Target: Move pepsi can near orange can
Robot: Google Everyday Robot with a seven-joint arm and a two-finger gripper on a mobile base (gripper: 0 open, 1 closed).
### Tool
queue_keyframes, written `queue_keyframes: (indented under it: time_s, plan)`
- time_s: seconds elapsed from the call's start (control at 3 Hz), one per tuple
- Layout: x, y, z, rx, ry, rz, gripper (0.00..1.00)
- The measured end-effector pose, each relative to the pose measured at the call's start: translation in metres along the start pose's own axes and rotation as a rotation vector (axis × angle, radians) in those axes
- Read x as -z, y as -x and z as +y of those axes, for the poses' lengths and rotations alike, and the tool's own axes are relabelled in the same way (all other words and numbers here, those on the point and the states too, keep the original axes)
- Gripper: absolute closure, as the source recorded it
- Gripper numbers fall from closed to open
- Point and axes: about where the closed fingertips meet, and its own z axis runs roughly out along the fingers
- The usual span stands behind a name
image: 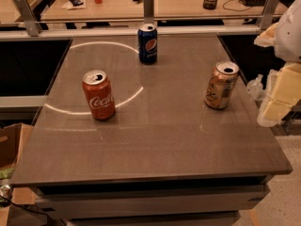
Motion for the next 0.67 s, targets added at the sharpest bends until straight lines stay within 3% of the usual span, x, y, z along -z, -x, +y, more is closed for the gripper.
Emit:
queue_keyframes:
  time_s: [0.33, 0.67]
  plan:
    - [0.000, 0.000, 0.000, 0.000, 0.000, 0.000, 0.00]
    - [0.004, 0.004, -0.019, -0.014, -0.051, -0.028, 0.00]
